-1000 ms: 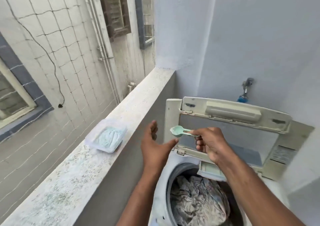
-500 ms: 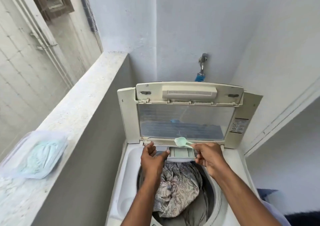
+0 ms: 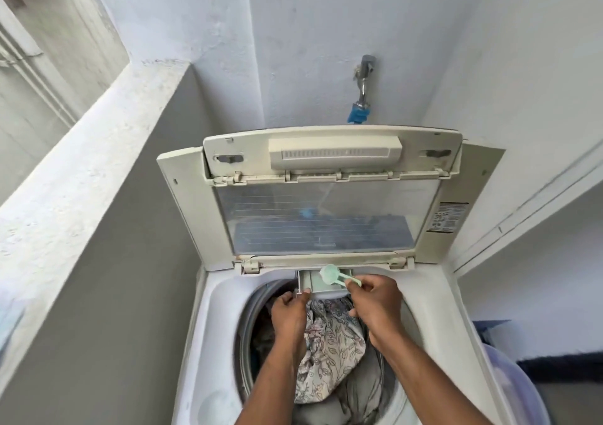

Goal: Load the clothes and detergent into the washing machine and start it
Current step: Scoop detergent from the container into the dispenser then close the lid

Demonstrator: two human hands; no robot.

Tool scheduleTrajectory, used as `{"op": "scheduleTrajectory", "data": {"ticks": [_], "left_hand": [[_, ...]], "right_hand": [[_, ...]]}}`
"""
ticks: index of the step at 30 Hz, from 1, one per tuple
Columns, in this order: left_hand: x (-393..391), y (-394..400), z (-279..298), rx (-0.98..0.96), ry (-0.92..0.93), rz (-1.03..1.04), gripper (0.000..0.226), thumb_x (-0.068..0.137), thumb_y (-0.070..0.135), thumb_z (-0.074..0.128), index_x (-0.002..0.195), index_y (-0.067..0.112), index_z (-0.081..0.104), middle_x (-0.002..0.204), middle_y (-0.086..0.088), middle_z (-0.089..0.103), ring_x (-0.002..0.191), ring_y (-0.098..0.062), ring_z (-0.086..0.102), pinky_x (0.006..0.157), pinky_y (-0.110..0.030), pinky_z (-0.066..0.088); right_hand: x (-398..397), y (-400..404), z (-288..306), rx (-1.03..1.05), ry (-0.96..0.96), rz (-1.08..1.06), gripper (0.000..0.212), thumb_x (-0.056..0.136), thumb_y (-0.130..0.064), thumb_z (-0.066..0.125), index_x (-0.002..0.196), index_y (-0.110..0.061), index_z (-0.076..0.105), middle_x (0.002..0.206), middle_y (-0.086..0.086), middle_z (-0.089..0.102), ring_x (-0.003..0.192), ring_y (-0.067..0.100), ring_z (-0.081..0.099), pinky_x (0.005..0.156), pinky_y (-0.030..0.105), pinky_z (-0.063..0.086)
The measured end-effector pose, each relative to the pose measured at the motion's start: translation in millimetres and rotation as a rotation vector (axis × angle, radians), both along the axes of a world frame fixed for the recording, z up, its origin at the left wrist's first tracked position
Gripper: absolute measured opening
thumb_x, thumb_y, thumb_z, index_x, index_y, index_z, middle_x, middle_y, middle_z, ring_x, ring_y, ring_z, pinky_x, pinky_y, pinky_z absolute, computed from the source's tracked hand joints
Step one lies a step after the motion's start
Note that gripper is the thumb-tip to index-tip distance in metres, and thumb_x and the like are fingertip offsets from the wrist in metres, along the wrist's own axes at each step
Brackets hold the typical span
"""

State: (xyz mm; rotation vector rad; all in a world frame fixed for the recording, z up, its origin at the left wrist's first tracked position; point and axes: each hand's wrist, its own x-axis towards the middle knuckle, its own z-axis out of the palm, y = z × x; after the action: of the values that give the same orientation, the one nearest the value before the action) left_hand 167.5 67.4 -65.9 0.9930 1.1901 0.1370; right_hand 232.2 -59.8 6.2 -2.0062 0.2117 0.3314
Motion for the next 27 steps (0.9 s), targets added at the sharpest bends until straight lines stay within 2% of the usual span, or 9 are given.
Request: {"op": "scheduleTrajectory", "data": {"ticks": [3, 6, 10, 11, 14, 19, 21, 24, 27], "left_hand": [[1, 0, -5, -0.013, -0.016, 0.005, 0.063, 0.091, 0.015, 0.081, 0.145, 0.001, 0.052, 0.129, -0.012, 0.068, 0.118, -0.029, 0.066, 0.114, -0.05, 0.05], [1, 0, -6, -0.012, -0.016, 0.007, 0.055, 0.091, 0.015, 0.081, 0.14, 0.003, 0.058, 0.127, -0.013, 0.071, 0.119, -0.029, 0.068, 0.114, -0.05, 0.05], [1, -1, -5, -0.005, -0.022, -0.006, 0.047, 0.092, 0.015, 0.08, 0.134, 0.004, 0.062, 0.122, -0.012, 0.072, 0.116, -0.027, 0.068, 0.113, -0.048, 0.051], [1, -1, -5, -0.004, -0.024, -0.009, 0.046, 0.093, 0.015, 0.08, 0.133, 0.004, 0.062, 0.122, -0.012, 0.072, 0.115, -0.027, 0.068, 0.112, -0.047, 0.051], [0, 0, -6, -0.003, -0.017, -0.023, 0.043, 0.094, 0.018, 0.079, 0.132, 0.005, 0.064, 0.123, -0.012, 0.072, 0.116, -0.026, 0.068, 0.112, -0.047, 0.051], [0, 1, -5, -0.007, 0.01, -0.039, 0.036, 0.095, 0.02, 0.077, 0.127, 0.007, 0.067, 0.124, -0.017, 0.073, 0.129, -0.042, 0.061, 0.112, -0.054, 0.047], [0, 1, -3, -0.001, 0.018, -0.051, 0.036, 0.096, 0.018, 0.076, 0.128, 0.006, 0.066, 0.127, -0.018, 0.072, 0.129, -0.041, 0.06, 0.112, -0.055, 0.047], [0, 1, 0, 0.025, 0.017, -0.082, 0.033, 0.096, 0.019, 0.075, 0.126, 0.005, 0.068, 0.126, -0.02, 0.072, 0.119, -0.035, 0.068, 0.111, -0.053, 0.048], [-2, 2, 4, 0.059, 0.03, -0.102, 0.035, 0.098, 0.019, 0.073, 0.129, 0.006, 0.067, 0.125, -0.014, 0.073, 0.115, -0.03, 0.069, 0.108, -0.046, 0.053]], "right_hand": [[-2, 1, -10, -0.125, -0.177, 0.121, 0.015, 0.091, -0.01, 0.079, 0.105, -0.008, 0.082, 0.07, -0.007, 0.069, 0.049, 0.012, 0.066, 0.047, 0.022, 0.053], [-6, 0, -18, -0.28, -0.416, 0.296, 0.014, 0.09, -0.011, 0.078, 0.103, -0.013, 0.083, 0.08, -0.009, 0.059, 0.064, 0.005, 0.058, 0.053, 0.02, 0.05], [-15, -5, -27, -0.459, -0.577, 0.503, 0.022, 0.088, -0.007, 0.081, 0.109, -0.012, 0.08, 0.083, -0.009, 0.047, 0.057, 0.006, 0.045, 0.047, 0.006, 0.033], [-17, -6, -27, -0.492, -0.632, 0.548, 0.023, 0.085, -0.006, 0.083, 0.108, -0.011, 0.08, 0.083, -0.009, 0.046, 0.056, 0.007, 0.043, 0.046, 0.006, 0.035], [-18, -9, -30, -0.542, -0.791, 0.604, 0.025, 0.078, -0.004, 0.089, 0.1, -0.006, 0.08, 0.082, -0.003, 0.052, 0.06, 0.006, 0.039, 0.042, 0.019, 0.051], [-20, -7, -29, -0.6, -0.888, 0.688, 0.031, 0.07, -0.001, 0.093, 0.098, -0.002, 0.079, 0.083, 0.002, 0.057, 0.053, 0.012, 0.051, 0.04, 0.022, 0.05], [-20, -6, -30, -0.593, -0.899, 0.691, 0.033, 0.068, 0.001, 0.093, 0.097, 0.0, 0.078, 0.082, 0.002, 0.057, 0.052, 0.011, 0.05, 0.038, 0.023, 0.051], [-21, -4, -30, -0.57, -0.886, 0.666, 0.031, 0.068, 0.002, 0.093, 0.094, 0.001, 0.078, 0.081, 0.001, 0.056, 0.055, 0.007, 0.039, 0.04, 0.022, 0.052], [-24, -4, -28, -0.572, -0.853, 0.635, 0.026, 0.069, 0.0, 0.094, 0.09, -0.002, 0.078, 0.081, 0.001, 0.056, 0.06, 0.005, 0.035, 0.049, 0.014, 0.05]]}}
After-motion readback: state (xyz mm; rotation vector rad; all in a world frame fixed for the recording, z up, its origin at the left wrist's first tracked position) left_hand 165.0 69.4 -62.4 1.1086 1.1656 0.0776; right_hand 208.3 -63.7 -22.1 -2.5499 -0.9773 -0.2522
